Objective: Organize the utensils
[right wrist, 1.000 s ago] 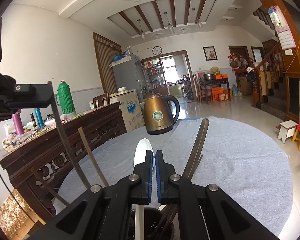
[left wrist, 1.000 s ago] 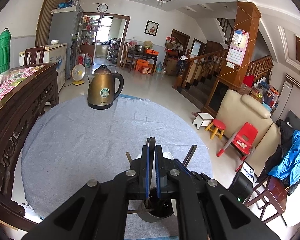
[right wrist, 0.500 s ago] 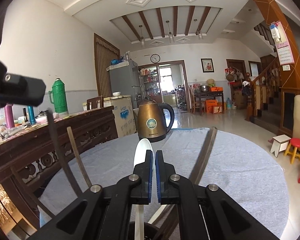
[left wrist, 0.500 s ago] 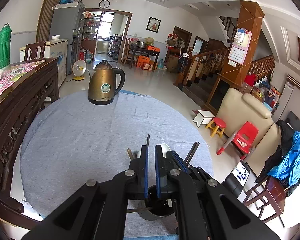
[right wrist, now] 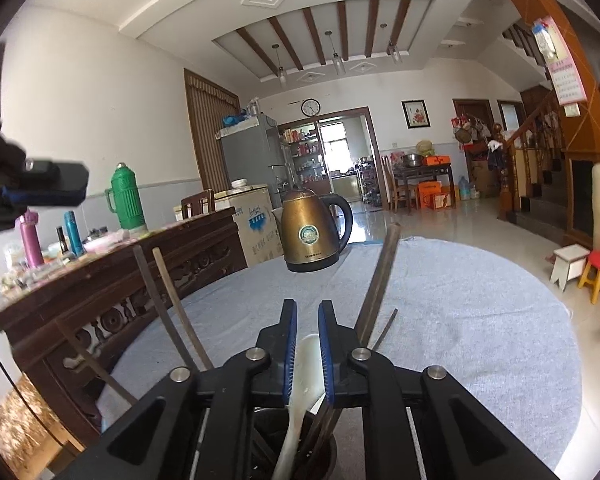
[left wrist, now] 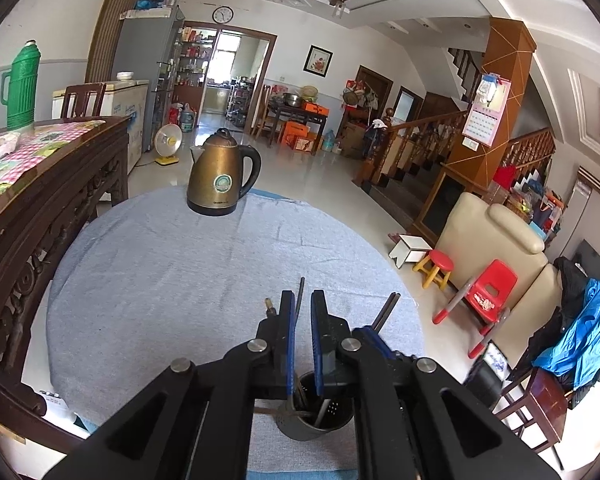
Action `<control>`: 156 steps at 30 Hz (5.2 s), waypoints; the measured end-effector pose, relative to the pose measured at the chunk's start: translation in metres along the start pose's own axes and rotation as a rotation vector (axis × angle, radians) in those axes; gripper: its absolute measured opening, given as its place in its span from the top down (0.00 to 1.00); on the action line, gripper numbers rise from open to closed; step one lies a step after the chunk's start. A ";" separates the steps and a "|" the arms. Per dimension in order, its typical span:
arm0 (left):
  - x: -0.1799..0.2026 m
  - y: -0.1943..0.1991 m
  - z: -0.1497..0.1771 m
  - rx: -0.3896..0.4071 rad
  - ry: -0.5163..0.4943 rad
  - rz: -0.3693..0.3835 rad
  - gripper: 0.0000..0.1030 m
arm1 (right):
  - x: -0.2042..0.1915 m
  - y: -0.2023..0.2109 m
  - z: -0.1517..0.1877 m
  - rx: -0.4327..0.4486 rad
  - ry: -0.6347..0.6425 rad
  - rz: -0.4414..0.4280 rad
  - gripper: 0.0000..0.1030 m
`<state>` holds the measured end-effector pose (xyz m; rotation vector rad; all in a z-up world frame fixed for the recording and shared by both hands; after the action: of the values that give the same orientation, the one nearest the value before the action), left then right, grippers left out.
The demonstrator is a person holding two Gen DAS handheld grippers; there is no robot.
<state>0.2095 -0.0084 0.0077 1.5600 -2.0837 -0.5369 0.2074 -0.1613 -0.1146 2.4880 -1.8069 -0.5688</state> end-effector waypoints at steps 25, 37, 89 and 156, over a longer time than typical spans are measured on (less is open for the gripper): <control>-0.023 0.055 0.033 0.184 -0.090 -0.415 0.23 | 0.003 0.107 -0.055 0.090 -0.033 0.056 0.39; -0.033 0.067 0.040 0.215 -0.160 -0.550 0.22 | -0.011 0.113 -0.060 0.063 -0.017 0.058 0.39; -0.155 -0.154 0.106 -0.262 0.035 -0.454 0.22 | 0.128 0.037 0.048 -0.248 -0.385 0.177 0.39; -0.067 -0.245 0.036 -0.234 -0.045 -0.090 0.72 | 0.160 -0.027 0.004 -0.301 -0.369 0.132 0.93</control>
<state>0.3933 -0.0098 -0.1711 1.5213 -1.9106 -0.8239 0.2736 -0.2992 -0.1693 2.1532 -1.8057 -1.2540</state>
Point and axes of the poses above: each gripper's, at about its wrist camera, not at the fingertips, and y roughly against the way its jaws point, x to its right, z to its underside, the point moved 7 cm from there along -y, roughly the way its jaws point, and after that the axes turned 14 degrees about -z, right-handed, at the moved point
